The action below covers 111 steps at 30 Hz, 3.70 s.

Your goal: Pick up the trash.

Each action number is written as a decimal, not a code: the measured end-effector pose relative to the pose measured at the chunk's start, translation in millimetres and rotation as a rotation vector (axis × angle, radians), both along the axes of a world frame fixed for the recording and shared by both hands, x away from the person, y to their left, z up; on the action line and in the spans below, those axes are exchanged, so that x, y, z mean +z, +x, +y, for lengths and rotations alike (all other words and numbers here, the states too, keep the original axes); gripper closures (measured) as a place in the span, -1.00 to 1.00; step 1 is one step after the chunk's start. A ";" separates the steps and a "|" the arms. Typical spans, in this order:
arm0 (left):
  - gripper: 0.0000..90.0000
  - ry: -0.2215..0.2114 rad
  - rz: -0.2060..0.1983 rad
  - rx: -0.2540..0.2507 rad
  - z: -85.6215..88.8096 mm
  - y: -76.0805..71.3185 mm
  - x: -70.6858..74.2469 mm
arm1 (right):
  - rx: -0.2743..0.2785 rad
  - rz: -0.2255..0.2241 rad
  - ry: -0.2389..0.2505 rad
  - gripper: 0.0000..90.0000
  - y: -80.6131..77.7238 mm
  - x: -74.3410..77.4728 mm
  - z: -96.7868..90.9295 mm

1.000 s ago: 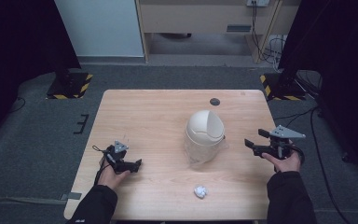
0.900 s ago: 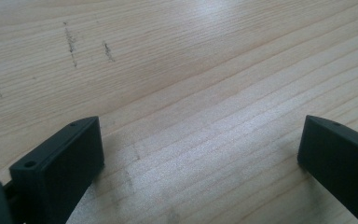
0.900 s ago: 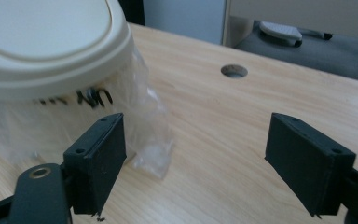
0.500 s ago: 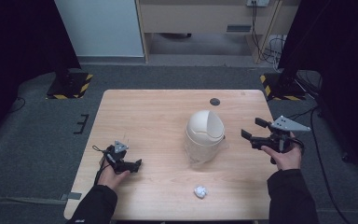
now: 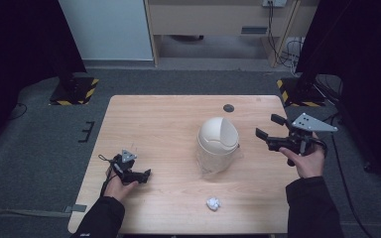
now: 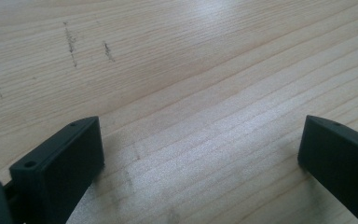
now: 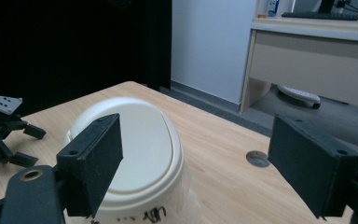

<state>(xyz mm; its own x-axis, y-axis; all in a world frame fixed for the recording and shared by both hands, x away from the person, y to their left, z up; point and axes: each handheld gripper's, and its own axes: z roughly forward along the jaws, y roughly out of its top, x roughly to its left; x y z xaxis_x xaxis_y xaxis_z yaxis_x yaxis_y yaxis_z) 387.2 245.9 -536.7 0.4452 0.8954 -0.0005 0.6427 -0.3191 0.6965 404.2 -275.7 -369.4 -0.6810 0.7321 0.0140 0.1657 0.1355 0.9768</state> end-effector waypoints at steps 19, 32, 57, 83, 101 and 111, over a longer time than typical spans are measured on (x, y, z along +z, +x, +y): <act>-1.00 0.001 0.000 0.000 0.0 0.0 0.0 | 0.108 -0.050 0.012 -0.58 14.0 25.9 43.3; -1.00 0.000 0.001 0.001 -0.3 -0.3 0.0 | 0.150 0.036 -0.021 -0.54 15.3 -7.3 60.3; -1.00 0.000 0.001 0.001 -0.3 -0.3 0.1 | 0.234 0.169 -0.158 -0.48 9.9 -49.1 88.5; -1.00 0.000 0.001 0.000 -0.3 -0.3 0.1 | 0.237 0.212 -0.177 -0.48 15.3 -68.0 106.5; -1.00 0.000 0.001 0.001 -0.3 -0.3 0.0 | 0.203 0.153 -0.098 -0.51 3.9 -41.8 83.6; -1.00 0.000 0.001 0.001 -0.3 -0.3 0.0 | 0.189 0.135 -0.094 -0.54 -14.7 -36.2 70.6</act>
